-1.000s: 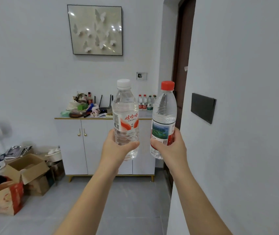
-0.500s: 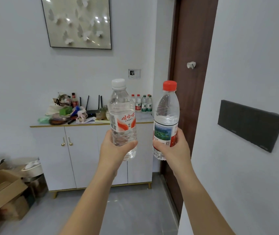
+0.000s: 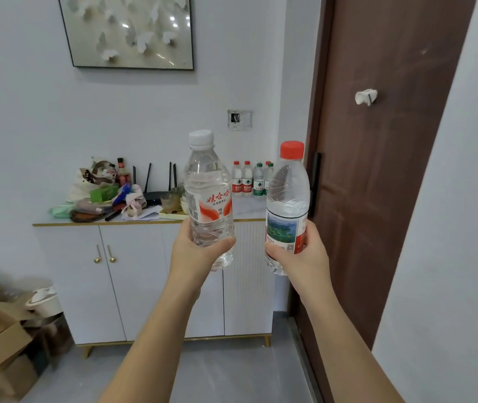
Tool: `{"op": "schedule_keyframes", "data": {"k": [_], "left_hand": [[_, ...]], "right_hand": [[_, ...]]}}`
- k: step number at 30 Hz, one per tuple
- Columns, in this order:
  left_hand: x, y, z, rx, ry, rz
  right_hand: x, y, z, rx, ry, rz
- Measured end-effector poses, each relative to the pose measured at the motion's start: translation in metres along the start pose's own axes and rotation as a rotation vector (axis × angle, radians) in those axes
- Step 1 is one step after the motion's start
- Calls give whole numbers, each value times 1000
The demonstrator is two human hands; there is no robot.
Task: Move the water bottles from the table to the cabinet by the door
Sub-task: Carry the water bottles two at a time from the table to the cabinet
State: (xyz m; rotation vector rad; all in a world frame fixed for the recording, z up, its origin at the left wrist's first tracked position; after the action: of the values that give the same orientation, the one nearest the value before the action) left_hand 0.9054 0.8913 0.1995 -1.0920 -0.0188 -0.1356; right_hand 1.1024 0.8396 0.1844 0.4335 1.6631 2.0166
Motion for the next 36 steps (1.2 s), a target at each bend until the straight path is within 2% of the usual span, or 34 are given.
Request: {"op": "schedule_keyframes", "data": {"k": [7, 21, 36], "left_hand": [[33, 44, 75, 25, -16, -1], [72, 150, 196, 0, -20, 33], [105, 273, 417, -26, 91, 24]], "right_hand": [[11, -23, 108, 10, 10, 7], [36, -85, 251, 39, -38, -18], [126, -115, 457, 50, -170, -81]]}}
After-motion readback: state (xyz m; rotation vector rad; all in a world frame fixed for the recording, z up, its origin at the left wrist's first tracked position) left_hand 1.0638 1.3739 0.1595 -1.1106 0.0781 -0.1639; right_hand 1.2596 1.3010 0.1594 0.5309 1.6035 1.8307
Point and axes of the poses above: each hand's wrist, its own z-axis towards the middle knuckle, its own x-axis out of the palm, y = z × x, the point moved 5 cm from there along z, towards the middle knuckle, and after that the axes turned 11 degrees about x, right-handed, at the moved point
